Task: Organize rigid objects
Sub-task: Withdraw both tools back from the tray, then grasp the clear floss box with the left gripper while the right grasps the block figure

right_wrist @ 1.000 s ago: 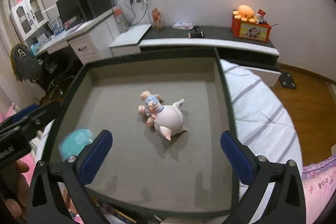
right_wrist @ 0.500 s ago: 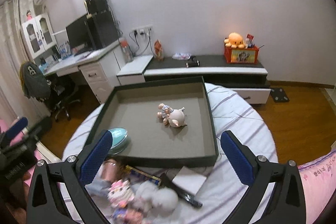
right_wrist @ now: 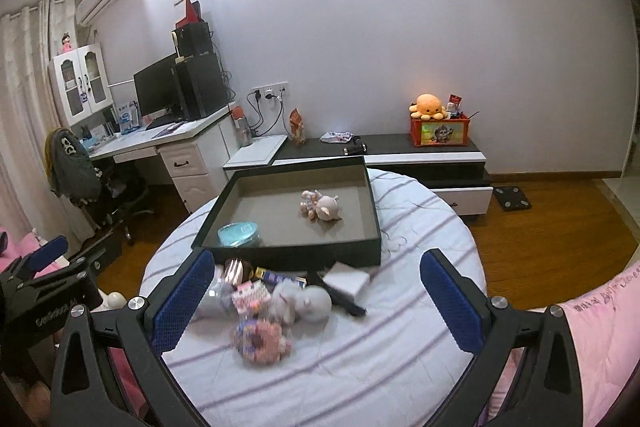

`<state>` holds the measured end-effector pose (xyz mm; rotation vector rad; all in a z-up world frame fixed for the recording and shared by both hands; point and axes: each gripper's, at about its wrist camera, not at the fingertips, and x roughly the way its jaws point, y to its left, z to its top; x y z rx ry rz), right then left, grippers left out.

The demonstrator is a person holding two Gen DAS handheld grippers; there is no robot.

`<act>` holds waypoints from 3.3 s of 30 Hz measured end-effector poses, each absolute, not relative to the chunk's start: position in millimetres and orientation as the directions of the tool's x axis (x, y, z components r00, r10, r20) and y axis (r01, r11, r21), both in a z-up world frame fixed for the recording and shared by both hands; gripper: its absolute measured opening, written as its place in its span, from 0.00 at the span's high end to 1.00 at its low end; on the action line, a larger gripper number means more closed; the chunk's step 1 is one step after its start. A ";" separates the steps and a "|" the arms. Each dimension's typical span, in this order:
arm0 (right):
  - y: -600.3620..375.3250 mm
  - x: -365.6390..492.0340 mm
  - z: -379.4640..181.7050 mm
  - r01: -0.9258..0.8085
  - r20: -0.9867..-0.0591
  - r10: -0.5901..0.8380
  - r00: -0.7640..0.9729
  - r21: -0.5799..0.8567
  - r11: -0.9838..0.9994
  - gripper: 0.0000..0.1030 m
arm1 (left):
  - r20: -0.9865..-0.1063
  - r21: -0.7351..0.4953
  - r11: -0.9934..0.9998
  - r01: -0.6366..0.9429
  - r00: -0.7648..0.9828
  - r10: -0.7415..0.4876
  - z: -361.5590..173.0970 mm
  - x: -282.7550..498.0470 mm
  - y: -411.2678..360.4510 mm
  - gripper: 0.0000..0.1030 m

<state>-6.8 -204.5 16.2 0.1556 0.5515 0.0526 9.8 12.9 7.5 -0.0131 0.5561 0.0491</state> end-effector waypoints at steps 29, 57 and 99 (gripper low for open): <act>-200.2 -46.5 0.1 -0.011 -0.545 0.086 0.834 0.139 0.990 0.00 | -0.579 -0.016 0.999 -0.049 0.815 0.030 -13.3 -23.2 14.9 0.00; -184.5 29.9 -93.4 -0.034 -0.757 0.122 0.642 0.131 0.991 0.00 | -0.726 0.004 0.999 -0.035 0.687 0.027 -114.8 70.9 1.8 0.00; -136.5 62.6 -136.7 -0.195 -0.788 0.262 0.557 0.183 0.964 0.71 | -0.743 -0.067 0.998 -0.018 0.669 -0.038 -134.5 98.0 22.8 0.10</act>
